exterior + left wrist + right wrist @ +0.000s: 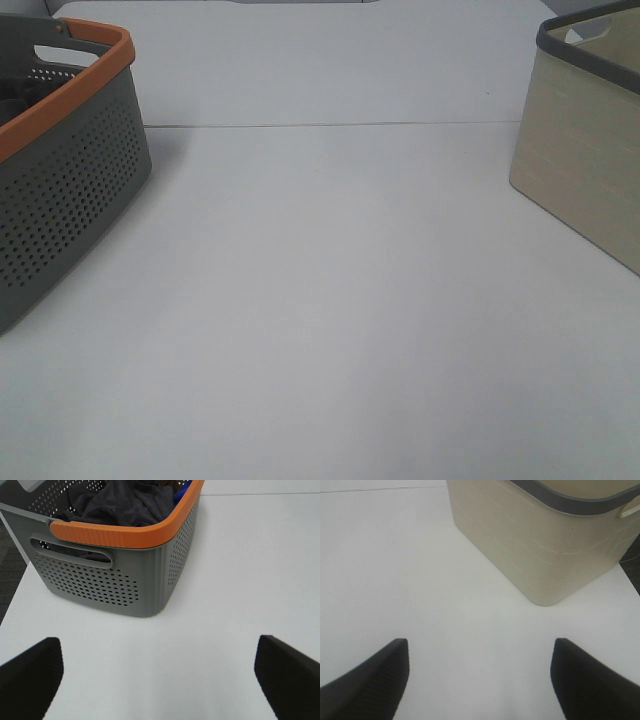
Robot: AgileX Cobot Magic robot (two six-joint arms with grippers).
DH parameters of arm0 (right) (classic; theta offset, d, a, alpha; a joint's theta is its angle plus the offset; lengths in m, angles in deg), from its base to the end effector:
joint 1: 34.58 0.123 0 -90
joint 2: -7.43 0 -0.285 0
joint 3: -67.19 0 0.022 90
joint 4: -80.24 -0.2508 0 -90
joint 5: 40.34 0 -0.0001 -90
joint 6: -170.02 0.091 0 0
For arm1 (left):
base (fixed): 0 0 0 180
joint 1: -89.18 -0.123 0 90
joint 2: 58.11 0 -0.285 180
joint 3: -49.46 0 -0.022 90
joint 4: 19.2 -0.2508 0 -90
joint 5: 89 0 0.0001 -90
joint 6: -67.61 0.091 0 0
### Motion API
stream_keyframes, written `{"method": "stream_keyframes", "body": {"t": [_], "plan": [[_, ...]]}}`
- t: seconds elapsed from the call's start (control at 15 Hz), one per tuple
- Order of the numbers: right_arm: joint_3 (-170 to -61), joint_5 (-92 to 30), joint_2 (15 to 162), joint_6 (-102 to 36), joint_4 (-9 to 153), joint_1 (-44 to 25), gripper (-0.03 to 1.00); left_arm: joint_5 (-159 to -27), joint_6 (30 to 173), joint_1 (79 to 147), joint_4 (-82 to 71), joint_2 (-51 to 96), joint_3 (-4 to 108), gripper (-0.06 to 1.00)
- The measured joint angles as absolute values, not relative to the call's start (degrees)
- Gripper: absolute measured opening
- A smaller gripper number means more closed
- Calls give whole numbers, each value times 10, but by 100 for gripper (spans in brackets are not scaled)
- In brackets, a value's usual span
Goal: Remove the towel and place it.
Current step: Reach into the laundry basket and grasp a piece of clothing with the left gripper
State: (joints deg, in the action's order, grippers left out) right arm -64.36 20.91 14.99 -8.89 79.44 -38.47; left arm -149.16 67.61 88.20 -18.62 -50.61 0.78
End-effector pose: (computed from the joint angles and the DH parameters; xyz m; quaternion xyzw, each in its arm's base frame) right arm -0.0059 0.0015 0.2772 0.0368 0.8530 -0.0057 0.5206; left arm -0.0049 -0.0009 0.2776 -0.0071 0.8496 -0.0005 0.5274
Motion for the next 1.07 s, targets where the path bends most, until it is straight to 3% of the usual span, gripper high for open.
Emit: {"method": "stream_keyframes", "body": {"t": [1.07], "plan": [[-644, 209, 150, -89, 794, -385, 70, -1492, 676, 882, -186, -506, 8, 98]]}}
